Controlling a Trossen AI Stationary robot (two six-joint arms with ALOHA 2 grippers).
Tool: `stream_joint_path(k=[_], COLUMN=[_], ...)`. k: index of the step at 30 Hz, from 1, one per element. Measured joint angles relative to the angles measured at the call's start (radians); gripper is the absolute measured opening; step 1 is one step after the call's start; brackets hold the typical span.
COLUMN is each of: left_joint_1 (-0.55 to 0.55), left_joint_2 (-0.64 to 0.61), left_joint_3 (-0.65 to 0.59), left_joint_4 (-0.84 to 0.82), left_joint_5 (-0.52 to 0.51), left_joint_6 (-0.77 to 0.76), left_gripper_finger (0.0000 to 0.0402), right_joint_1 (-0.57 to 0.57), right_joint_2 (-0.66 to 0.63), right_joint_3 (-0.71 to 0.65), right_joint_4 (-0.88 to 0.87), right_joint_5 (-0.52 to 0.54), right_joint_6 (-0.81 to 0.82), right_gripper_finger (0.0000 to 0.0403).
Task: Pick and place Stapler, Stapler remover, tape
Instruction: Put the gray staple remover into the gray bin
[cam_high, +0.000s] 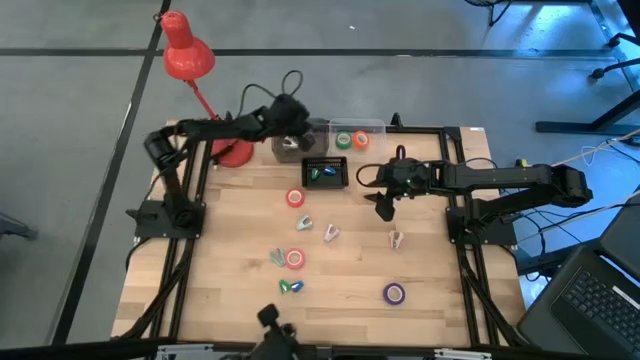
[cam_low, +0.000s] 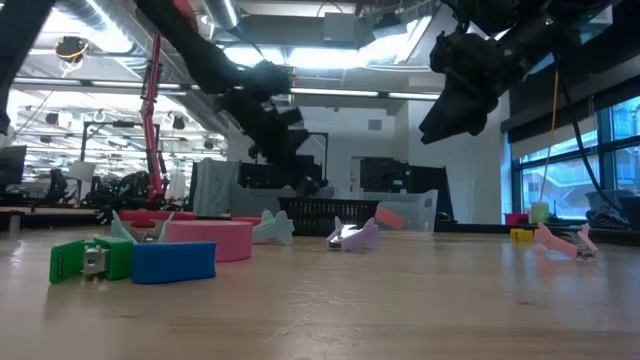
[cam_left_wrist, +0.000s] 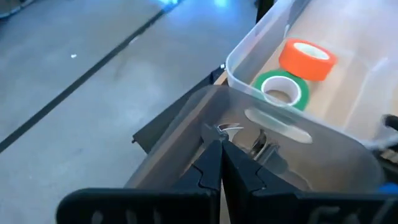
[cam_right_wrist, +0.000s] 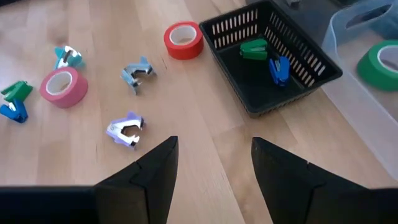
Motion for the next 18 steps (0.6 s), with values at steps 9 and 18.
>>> stream_joint_path(k=[9,18], left_joint_1=[0.001,0.006], left_joint_2=[0.161,0.177], left_joint_3=[0.183,0.192], left_joint_4=[-0.145,-0.226], left_joint_5=[-0.009,-0.021], left_joint_6=[0.054,0.096], left_gripper_finger=[0.0001,0.0019], right_joint_1=[0.0,0.0], right_joint_2=[0.0,0.0], right_joint_3=[0.0,0.0], right_joint_4=[-0.027,-0.027], right_joint_5=[0.0,0.0], right_joint_6=[0.003,0.003], right_gripper_finger=[0.0204,0.0204])
